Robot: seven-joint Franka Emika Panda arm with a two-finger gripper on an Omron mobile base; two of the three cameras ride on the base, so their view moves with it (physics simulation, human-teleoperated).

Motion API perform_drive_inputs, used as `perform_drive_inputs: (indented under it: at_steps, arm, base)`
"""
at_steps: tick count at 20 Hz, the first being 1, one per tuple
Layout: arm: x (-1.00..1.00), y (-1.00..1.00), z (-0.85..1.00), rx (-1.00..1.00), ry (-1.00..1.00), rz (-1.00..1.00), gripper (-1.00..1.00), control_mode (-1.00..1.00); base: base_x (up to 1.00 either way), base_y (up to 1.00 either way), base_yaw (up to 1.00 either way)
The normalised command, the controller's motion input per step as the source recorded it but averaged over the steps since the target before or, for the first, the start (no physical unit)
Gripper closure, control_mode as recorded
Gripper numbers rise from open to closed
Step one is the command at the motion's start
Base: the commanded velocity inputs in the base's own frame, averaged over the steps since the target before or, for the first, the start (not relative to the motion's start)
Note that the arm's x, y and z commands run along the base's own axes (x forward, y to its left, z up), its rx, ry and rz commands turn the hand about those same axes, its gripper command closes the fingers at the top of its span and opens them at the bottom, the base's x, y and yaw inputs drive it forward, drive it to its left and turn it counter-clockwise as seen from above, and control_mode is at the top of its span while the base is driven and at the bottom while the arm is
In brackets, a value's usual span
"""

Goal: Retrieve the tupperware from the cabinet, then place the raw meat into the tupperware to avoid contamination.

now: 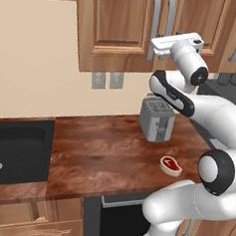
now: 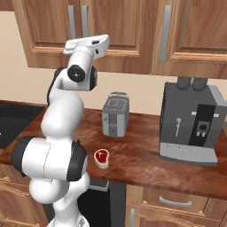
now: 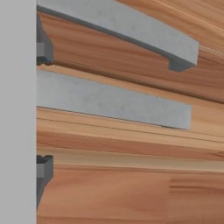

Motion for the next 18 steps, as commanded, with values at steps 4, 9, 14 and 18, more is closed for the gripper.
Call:
perform_drive_inputs:
  at_steps: [4, 9, 14, 18]
  arm:
    - [0.17, 0.00, 0.00, 0.00, 0.00, 0.00, 1.00, -1.00]
    - [0.13, 0.01, 0.00, 0.00, 0.00, 0.00, 1.00, -1.00]
    - [0.11, 0.04, 0.00, 0.00, 0.00, 0.00, 1.00, -1.00]
    - [0.01, 0.13, 0.00, 0.00, 0.00, 0.00, 1.00, -1.00]
  base:
    - [0.00, 0.00, 0.00]
    - [0.00, 0.00, 0.00]
    - [0.00, 0.00, 0.00]
    - [0.00, 0.00, 0.00]
